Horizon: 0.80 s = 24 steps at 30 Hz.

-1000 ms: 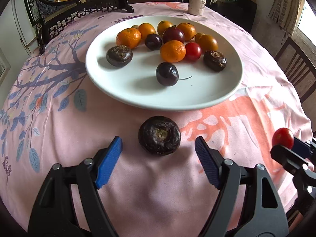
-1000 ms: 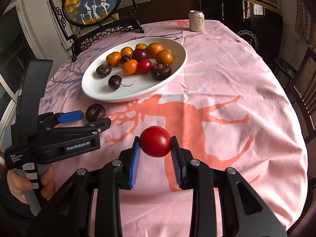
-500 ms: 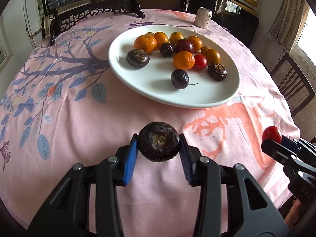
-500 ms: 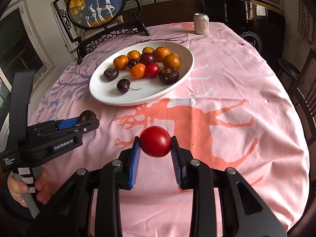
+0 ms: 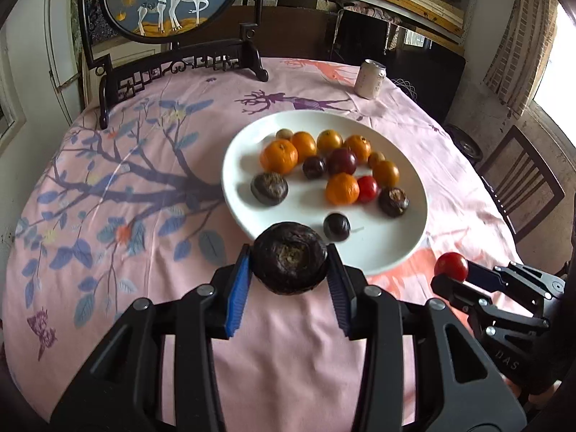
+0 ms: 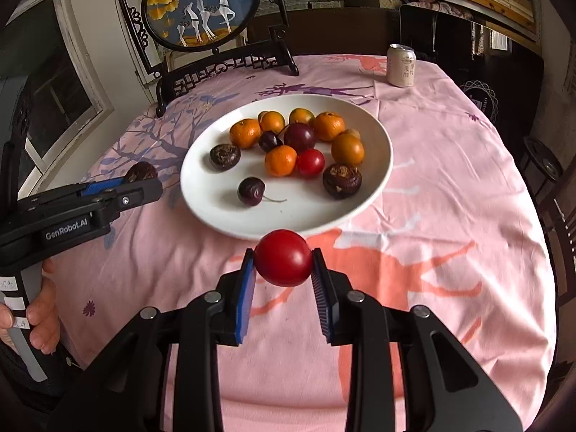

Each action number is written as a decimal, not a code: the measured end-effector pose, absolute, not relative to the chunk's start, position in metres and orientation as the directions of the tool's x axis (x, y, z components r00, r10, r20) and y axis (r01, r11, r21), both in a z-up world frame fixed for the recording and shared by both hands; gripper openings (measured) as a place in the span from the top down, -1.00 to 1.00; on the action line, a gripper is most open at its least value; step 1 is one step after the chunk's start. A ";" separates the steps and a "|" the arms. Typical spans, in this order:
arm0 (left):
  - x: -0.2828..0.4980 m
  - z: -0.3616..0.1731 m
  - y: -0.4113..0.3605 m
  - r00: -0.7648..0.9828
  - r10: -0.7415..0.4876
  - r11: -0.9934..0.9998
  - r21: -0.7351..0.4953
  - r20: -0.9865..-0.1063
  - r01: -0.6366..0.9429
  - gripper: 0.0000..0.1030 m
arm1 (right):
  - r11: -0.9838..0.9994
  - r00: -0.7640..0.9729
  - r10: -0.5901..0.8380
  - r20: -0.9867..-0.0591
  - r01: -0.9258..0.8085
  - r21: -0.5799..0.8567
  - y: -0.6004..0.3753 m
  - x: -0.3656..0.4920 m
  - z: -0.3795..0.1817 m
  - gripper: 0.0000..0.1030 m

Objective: Organize fruits
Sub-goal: 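Release the brown fruit on the plate with the left tool while the right tool releases the tomato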

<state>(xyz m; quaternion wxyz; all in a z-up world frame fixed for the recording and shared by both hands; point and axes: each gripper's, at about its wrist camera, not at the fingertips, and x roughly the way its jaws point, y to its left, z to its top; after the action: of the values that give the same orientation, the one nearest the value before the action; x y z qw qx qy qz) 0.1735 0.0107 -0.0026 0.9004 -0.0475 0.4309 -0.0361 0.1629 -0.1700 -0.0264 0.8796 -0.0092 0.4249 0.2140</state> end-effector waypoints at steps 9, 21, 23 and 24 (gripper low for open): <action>0.276 -0.034 -0.006 0.531 -0.096 0.992 -0.125 -0.842 -0.018 0.20 | 0.921 0.530 0.294 -0.795 -0.378 0.089 -0.147 0.244 -0.049 0.40; 0.264 -0.021 0.002 0.602 -0.081 0.993 -0.118 -0.795 -0.023 -0.56 | 0.933 0.580 0.250 -0.776 -0.359 0.032 -0.144 0.241 -0.045 -0.20; 0.242 -0.007 0.007 0.639 -0.068 0.994 -0.104 -0.766 -0.019 -0.82 | 0.931 0.596 0.235 -0.768 -0.366 0.001 -0.147 0.224 -0.035 -0.22; 0.229 -0.001 0.009 0.658 -0.062 0.995 -0.098 -0.750 -0.018 -0.88 | 0.931 0.603 0.226 -0.765 -0.364 -0.012 -0.150 0.213 -0.031 -0.24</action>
<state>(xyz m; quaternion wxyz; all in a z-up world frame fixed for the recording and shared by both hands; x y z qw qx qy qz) 0.2291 0.0088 -0.0015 0.9092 -0.0484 0.4133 -0.0122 0.2131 -0.1498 -0.0305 0.8914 -0.0836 0.4137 0.1654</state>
